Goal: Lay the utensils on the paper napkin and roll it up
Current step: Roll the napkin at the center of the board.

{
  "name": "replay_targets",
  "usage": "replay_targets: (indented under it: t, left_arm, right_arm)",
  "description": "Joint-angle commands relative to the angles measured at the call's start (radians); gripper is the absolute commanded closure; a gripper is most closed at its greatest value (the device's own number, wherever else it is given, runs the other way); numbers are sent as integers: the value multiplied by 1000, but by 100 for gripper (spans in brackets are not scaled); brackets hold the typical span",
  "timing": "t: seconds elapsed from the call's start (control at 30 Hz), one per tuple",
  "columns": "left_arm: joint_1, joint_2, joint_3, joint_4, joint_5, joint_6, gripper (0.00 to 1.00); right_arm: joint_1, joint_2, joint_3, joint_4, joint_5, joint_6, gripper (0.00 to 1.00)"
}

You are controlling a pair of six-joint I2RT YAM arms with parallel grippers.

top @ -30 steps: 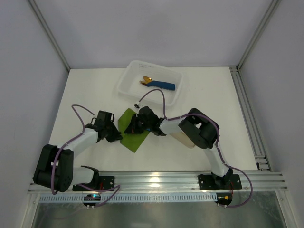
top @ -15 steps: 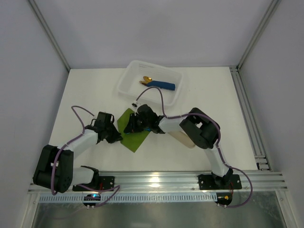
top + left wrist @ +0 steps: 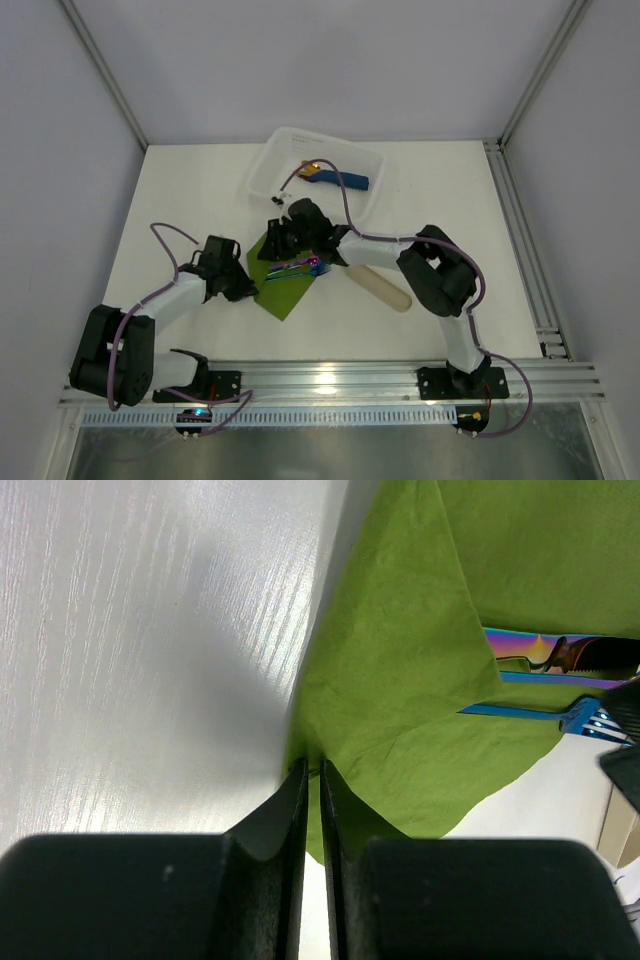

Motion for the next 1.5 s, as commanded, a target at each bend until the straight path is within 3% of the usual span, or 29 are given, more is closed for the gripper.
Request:
replay_targets:
  t: [0.0, 0.13, 0.3, 0.4, 0.63, 1.47]
  left_arm:
    - [-5, -16, 12, -17, -11, -4, 91]
    - [-5, -19, 20, -27, -14, -7, 91]
    - [-5, -16, 25, -41, -22, -10, 91]
    - [-5, -21, 23, -44, -22, -7, 91]
    - [-5, -21, 21, -34, -15, -11, 91]
    - [-5, -4, 31, -31, -5, -11, 91]
  right_arm:
    - [-14, 15, 81, 31, -122, -42, 73]
    - [-19, 98, 158, 77, -257, 21, 80]
    - [-30, 190, 184, 152, -345, 90, 94]
    - [-33, 223, 186, 172, -357, 115, 96]
    - [-39, 260, 183, 204, -399, 129, 96]
    - [-73, 378, 359, 51, -327, 35, 96]
